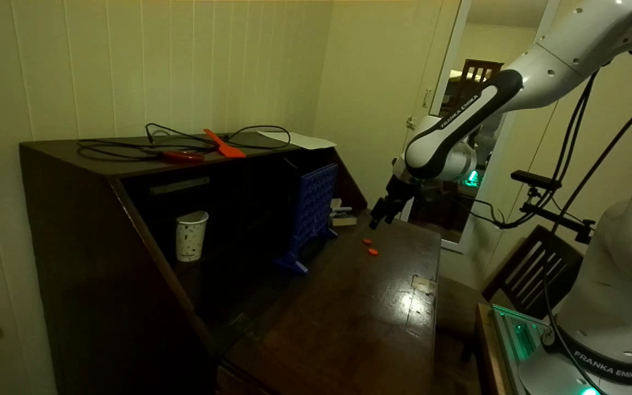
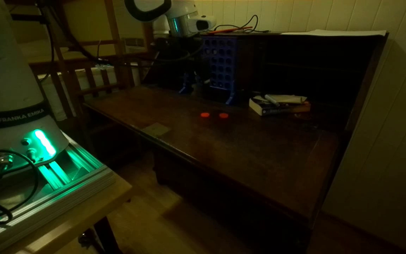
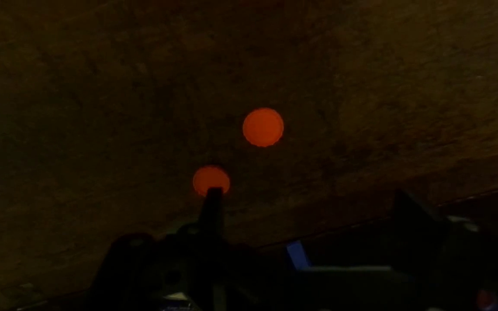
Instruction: Put one orange disc in the blue board
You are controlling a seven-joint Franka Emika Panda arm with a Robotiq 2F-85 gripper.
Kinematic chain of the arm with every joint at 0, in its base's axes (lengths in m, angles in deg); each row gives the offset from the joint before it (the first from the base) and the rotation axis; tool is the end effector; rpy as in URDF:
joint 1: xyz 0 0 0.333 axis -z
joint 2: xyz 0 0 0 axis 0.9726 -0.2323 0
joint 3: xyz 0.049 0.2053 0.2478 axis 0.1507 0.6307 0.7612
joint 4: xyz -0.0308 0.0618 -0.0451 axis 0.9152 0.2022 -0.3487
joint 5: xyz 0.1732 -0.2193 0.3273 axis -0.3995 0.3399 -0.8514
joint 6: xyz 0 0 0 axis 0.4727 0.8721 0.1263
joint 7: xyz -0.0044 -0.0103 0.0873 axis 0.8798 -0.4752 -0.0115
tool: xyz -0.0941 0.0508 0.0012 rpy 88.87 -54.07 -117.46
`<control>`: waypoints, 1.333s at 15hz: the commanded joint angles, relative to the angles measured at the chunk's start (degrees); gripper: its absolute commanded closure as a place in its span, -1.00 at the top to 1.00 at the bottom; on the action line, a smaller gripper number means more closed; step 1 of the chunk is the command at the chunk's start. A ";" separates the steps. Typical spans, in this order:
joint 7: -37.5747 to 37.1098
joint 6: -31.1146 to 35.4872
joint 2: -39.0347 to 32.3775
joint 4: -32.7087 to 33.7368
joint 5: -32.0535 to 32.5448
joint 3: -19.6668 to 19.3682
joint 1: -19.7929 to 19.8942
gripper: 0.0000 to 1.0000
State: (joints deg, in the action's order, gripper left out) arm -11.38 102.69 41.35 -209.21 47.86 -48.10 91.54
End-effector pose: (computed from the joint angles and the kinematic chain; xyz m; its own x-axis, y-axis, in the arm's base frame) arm 0.4128 -0.2513 0.2640 0.9058 -0.3364 0.2576 -0.3484 -0.9374 0.0008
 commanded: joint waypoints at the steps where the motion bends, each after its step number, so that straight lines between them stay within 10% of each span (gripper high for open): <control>1: 1.38 0.25 -1.18 0.37 -1.20 -0.01 0.01 1.00; 20: 1.21 10.50 -15.37 3.12 1.37 2.62 -0.40 1.00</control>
State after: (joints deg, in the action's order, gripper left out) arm -10.65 110.91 27.86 -207.01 50.02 -46.01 90.50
